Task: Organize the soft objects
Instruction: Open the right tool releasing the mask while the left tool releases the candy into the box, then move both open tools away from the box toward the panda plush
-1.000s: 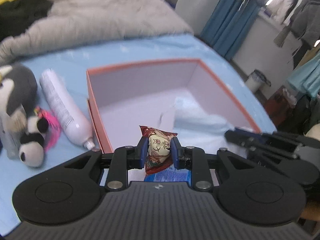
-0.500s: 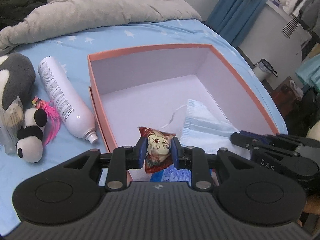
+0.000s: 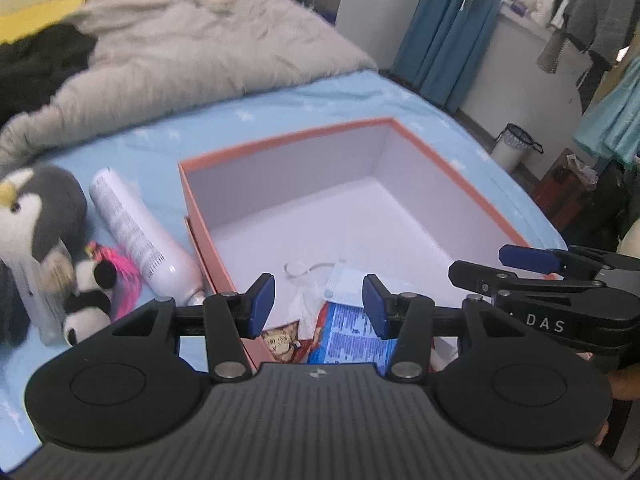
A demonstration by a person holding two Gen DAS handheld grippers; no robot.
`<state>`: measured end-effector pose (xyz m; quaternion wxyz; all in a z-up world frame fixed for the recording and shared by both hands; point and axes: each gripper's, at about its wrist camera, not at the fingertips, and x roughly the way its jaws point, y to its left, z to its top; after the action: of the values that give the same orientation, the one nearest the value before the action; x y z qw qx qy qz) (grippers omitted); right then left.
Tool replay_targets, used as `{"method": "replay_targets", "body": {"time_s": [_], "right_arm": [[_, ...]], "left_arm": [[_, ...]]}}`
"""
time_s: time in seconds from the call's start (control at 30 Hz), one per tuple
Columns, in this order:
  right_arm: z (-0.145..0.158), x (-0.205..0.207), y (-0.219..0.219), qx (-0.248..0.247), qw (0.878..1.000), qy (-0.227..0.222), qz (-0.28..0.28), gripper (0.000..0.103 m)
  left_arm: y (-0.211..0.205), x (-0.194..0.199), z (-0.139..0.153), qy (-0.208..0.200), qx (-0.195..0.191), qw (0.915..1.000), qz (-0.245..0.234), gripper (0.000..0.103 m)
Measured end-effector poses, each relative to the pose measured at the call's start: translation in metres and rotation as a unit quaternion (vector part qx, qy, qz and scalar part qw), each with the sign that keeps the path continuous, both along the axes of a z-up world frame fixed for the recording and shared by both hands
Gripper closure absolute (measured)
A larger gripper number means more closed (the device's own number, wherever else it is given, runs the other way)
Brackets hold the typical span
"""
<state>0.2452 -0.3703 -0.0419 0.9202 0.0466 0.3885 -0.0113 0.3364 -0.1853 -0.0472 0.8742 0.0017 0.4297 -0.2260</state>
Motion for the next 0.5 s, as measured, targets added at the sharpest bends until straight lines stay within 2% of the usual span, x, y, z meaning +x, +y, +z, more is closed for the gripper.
{"method": "replay_targets", "body": {"time_s": [0.17, 0.5], "right_arm": [[0.014, -0.022, 0.004, 0.011, 0.999, -0.036, 0.007, 0.037], [0.033, -0.071, 0.019, 0.01, 0.995, -0.094, 0.014, 0.037]], "left_arm": [[0.004, -0.029, 0.019, -0.038, 0.001, 0.9992, -0.014, 0.048], [0.016, -0.088, 0.039, -0.073, -0.03, 0.9968, -0.011, 0.048]]}}
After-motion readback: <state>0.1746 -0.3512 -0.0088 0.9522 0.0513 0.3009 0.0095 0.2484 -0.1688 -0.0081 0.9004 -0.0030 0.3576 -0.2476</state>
